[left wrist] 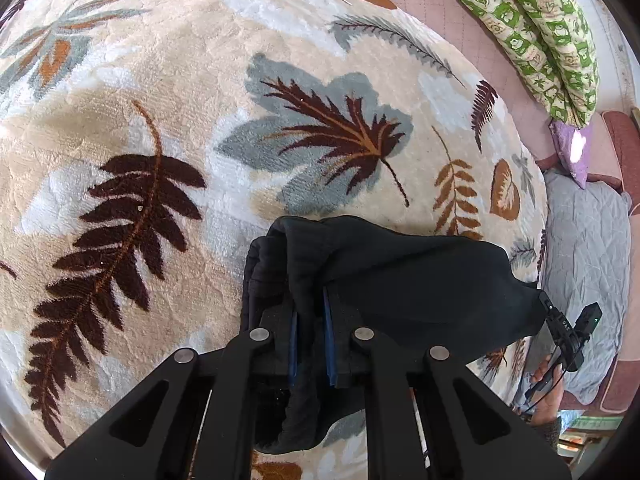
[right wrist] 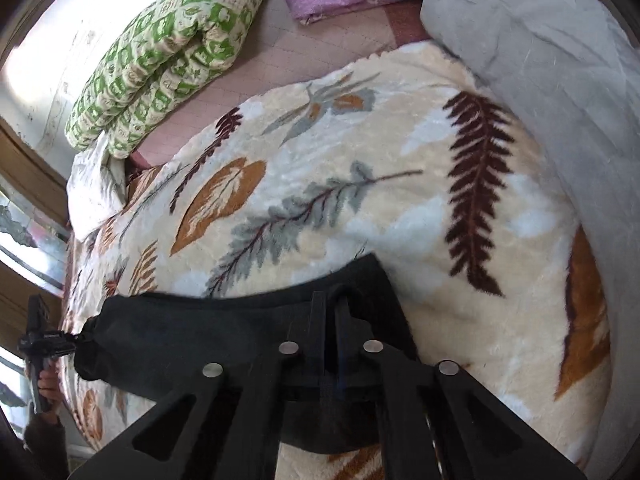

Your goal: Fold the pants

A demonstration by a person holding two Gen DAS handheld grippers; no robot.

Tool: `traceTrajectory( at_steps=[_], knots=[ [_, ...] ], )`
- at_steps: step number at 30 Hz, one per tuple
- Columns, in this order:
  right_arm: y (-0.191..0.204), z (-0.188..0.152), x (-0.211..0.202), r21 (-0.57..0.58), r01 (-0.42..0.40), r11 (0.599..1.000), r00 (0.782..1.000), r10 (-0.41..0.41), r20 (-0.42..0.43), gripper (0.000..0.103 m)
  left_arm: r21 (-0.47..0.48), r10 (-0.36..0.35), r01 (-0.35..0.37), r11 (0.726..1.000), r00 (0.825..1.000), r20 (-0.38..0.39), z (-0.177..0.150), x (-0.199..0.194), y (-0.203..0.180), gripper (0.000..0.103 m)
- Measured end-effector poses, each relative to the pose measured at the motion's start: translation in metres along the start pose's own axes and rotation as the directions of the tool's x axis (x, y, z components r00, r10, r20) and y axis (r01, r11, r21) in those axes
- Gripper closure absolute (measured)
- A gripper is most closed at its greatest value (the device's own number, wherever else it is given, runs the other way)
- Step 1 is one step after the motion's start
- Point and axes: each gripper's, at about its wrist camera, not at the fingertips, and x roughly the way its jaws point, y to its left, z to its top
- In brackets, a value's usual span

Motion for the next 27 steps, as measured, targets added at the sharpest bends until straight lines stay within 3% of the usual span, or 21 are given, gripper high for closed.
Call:
traceTrajectory(
  at_steps=[7,10,12,14,19,23,27],
  knots=[
    [-0.018,-0.001,0.021,0.058,0.027,0.998,1.000,-0.026,-0.010,0.101,0.020,0.011,-0.011,1.000,1.000,0.002,0.000,0.002,-0.002,0.093],
    [-0.025,-0.001,0.009,0.138,-0.008,0.990,1.000,0.006,0.011,0.090,0.015,-0.008,0.008,1.000,1.000,-0.007,-0.003,-0.003,-0.002,0.092],
    [-0.026,-0.004,-0.006,0.159,-0.024,0.987,0.999,0.019,0.038,0.071,0.021,-0.007,0.007,1.000,1.000,0.001,-0.005,-0.008,-0.002,0.089],
    [-0.026,-0.012,-0.019,0.161,-0.056,0.985,0.998,0.049,0.042,0.067,0.036,-0.008,0.007,0.999,1.000,0.014,-0.009,-0.014,-0.004,0.087],
    [-0.028,-0.034,-0.024,0.145,-0.057,0.988,0.998,0.058,0.003,0.068,0.042,-0.021,0.020,0.999,1.000,0.018,-0.019,-0.022,-0.004,0.087],
    [-0.026,-0.044,-0.022,0.102,0.005,0.995,1.000,-0.004,-0.008,0.087,0.072,0.026,-0.027,0.997,0.999,0.020,-0.027,-0.020,-0.002,0.087],
    [-0.034,-0.044,-0.016,0.136,0.046,0.990,0.999,-0.045,-0.007,0.090,0.067,0.079,-0.081,0.994,0.996,0.040,-0.029,-0.012,0.002,0.087]
  ],
)
